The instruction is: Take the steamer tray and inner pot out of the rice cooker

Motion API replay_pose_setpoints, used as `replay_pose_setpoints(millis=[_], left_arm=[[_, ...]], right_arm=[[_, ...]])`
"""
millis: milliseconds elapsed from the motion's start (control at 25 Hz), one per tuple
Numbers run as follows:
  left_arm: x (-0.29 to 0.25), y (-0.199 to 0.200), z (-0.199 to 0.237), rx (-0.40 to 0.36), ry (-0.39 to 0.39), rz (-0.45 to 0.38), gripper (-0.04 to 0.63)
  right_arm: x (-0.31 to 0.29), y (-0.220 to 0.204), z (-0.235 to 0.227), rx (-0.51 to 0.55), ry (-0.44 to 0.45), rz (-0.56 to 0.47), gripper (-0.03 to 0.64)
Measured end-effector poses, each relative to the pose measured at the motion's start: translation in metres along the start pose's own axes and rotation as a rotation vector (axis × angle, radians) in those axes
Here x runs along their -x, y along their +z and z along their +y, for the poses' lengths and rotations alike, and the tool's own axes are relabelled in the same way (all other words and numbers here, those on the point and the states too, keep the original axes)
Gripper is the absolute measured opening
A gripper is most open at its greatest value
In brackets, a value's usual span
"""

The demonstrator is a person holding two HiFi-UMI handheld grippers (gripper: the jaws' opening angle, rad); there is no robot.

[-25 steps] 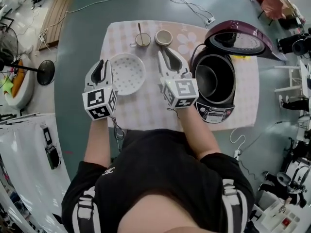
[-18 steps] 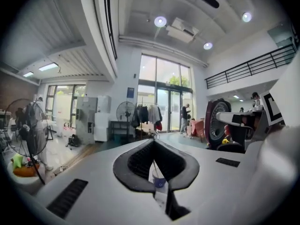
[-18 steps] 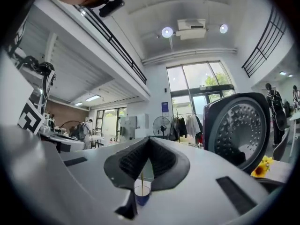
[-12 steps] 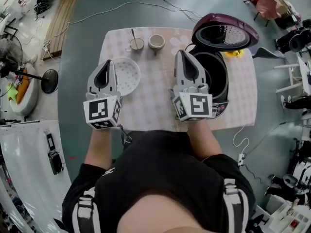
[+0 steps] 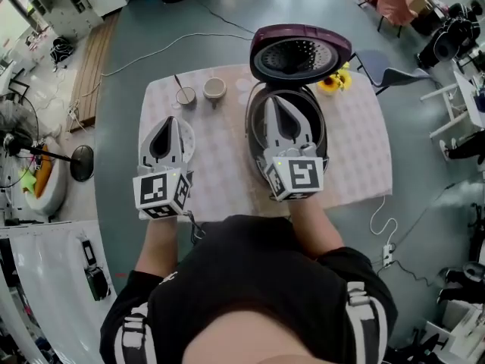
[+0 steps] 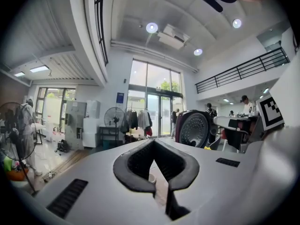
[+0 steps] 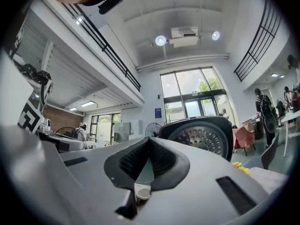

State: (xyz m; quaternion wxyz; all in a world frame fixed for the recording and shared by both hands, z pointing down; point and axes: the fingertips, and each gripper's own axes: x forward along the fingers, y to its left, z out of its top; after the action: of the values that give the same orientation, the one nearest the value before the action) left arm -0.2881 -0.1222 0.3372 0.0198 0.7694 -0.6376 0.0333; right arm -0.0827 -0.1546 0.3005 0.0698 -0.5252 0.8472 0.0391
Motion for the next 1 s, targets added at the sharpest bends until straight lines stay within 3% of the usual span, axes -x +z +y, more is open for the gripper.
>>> replay_pose_setpoints(millis=[320, 480, 600, 1000], left_arm=[[-0.02, 0.027, -0.077, -0.039, -0.079, -0.035, 0.003], [-0.029, 0.023, -0.121, -0.066, -0.107, -0.029, 0.003], [-0.037, 0.016, -0.145, -0.043, -0.134, -0.011, 0.003], [-0.055, 0.01, -0.164, -0.029, -0.134, 0.024, 0.003]], right_arm=[[0.04, 0.024, -0.076, -0.004, -0.092, -0.022, -0.002], [0.063, 0.023, -0.117, -0.009, -0.14, -0.005, -0.002], [0.076, 0.024, -0.138, -0.009, -0.164, -0.005, -0.002], [0.091, 0.011, -0.169, -0.028, -0.192, 0.016, -0.002]])
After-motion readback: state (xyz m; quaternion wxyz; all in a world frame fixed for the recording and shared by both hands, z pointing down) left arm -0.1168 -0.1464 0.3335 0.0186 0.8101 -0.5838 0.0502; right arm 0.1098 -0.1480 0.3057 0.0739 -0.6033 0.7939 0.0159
